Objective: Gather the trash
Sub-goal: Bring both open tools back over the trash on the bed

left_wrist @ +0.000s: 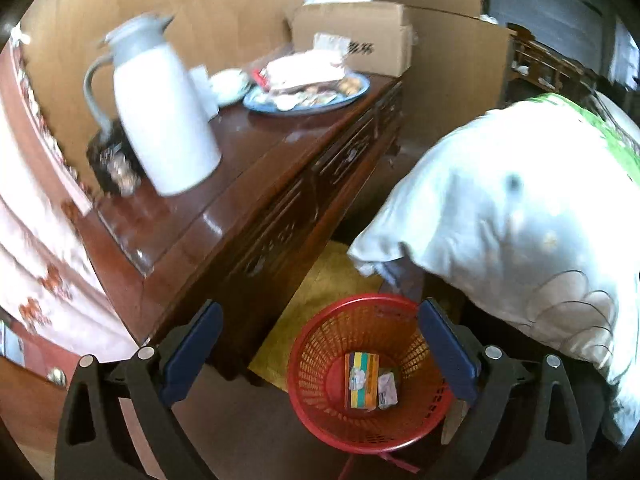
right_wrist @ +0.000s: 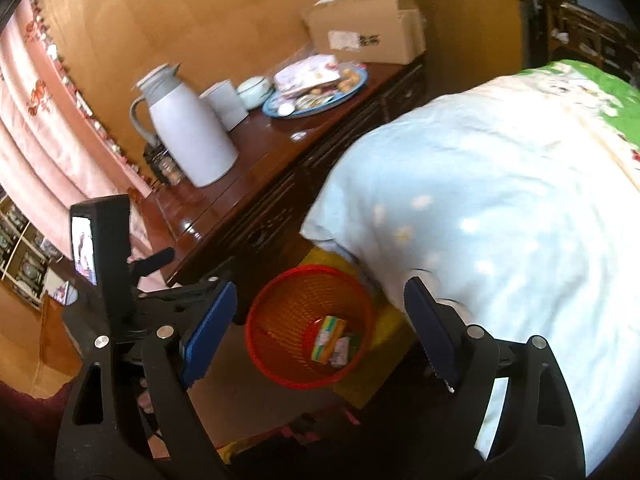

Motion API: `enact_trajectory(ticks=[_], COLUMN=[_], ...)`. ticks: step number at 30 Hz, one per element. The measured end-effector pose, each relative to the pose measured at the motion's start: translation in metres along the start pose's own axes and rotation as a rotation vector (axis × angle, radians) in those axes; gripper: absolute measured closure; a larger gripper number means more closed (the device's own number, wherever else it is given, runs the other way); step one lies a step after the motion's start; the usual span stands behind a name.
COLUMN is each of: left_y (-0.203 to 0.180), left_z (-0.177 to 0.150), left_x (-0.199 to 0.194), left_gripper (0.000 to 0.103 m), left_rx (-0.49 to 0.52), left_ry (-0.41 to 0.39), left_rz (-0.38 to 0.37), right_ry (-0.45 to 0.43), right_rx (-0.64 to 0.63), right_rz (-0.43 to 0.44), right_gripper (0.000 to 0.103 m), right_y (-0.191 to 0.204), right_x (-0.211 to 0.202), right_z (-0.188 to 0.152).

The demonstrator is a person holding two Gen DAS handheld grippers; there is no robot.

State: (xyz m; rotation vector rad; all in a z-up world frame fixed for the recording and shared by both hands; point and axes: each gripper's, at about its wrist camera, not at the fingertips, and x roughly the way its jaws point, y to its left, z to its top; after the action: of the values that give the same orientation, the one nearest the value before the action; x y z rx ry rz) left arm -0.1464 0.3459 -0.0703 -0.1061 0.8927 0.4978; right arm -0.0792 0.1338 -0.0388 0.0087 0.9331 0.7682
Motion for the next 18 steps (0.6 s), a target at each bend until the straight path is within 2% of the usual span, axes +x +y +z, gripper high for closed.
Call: enact_trajectory(ticks=[5,10,18], left_y=[-0.039,-0.091,-0.181], left_z=[0.006,0.009,0.005], left_x=[-0.024,-0.049,-0.083], left_gripper=[0.006,0.006,0.006], left_rx=[0.081,0.182,0.333], left_ry=[-0.048,-0.103,-0.16], left_rz=[-0.006,-0.026,-0.102], right_ry=[-0.091,-0.178,-0.321], right_rx=[0.048,0.126,0.209], right_rz=[-0.072,-0.138,-0.28], right_gripper=[0.014,0.013,0.012], right_y=[-0.033,-0.076,-0.137], right_x=[-0.037,-0.077,-0.137], right_z=[-0.01,-0.026,-0.061])
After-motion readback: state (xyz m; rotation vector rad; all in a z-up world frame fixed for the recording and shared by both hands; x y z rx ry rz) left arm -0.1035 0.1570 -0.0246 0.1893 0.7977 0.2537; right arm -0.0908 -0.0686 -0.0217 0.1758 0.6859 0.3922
